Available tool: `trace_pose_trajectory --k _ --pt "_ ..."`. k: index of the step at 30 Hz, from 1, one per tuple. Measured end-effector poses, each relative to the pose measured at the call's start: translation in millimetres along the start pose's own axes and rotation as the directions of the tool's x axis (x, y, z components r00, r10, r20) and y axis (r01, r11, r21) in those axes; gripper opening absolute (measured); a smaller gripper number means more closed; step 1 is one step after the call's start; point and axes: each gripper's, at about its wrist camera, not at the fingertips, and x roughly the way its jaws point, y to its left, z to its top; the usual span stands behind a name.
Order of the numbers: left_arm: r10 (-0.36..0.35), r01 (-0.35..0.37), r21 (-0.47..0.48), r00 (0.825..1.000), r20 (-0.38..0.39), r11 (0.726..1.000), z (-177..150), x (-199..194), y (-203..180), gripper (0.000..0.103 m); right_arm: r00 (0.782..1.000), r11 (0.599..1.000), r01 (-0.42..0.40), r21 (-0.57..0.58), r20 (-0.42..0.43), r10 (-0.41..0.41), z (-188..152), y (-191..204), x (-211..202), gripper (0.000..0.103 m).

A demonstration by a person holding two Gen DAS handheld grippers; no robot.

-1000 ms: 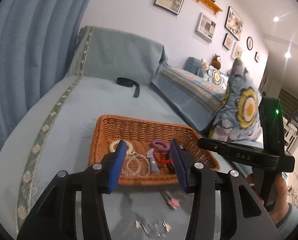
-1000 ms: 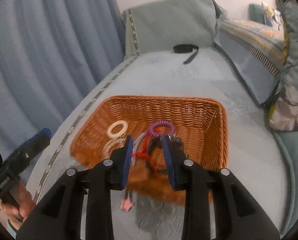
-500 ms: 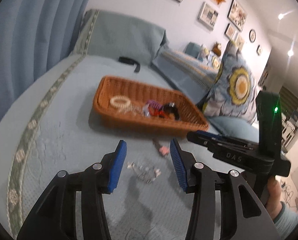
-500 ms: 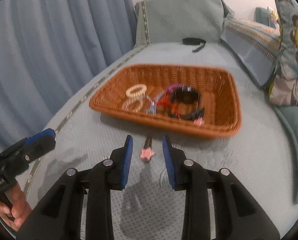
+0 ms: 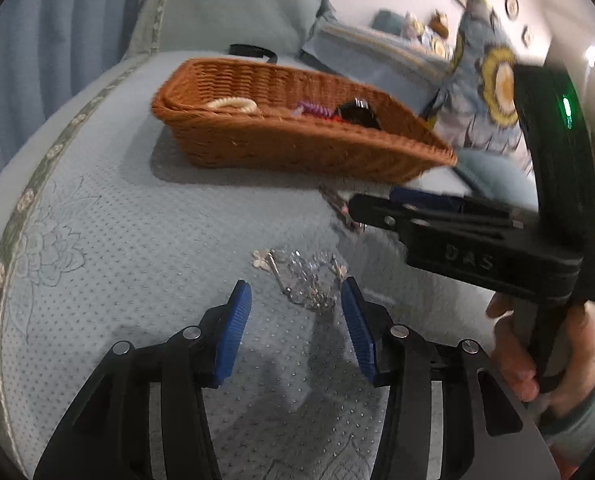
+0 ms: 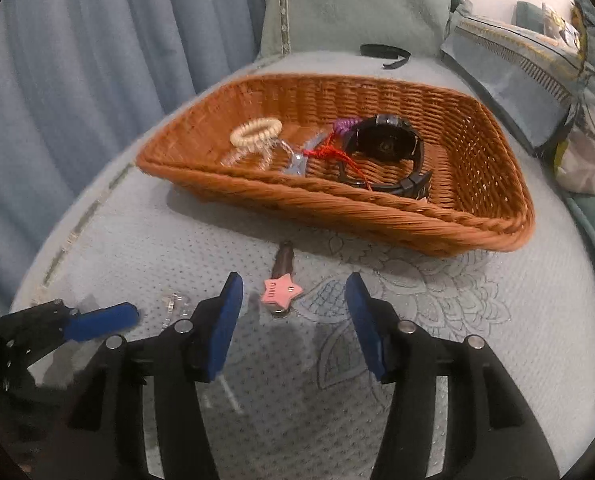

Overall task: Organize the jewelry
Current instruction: 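Grasp the silver charm chain with the left tool while the right grasps the pink star keychain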

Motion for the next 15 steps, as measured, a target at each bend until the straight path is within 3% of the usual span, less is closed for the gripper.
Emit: trace_pose_trajectory --k 6,10,15 --pt "0.105 -0.103 0.066 0.994 -0.025 0.992 4.9 11.9 -14.8 0.054 0.997 0.997 0.051 -0.052 -0.048 -0.053 3.4 11.0 18.4 0.04" --pt "0.138 -0.135 0.087 0.99 -0.032 0.987 5.7 13.4 -18.7 0.054 0.998 0.996 0.043 -0.084 -0.045 -0.047 0.3 15.4 16.5 0.02" --pt "0.16 -0.156 0.099 0.986 -0.04 0.983 3.4 10.2 -18.9 0.051 0.999 0.997 0.029 -0.073 -0.038 -0.032 -5.2 11.0 9.2 0.02"
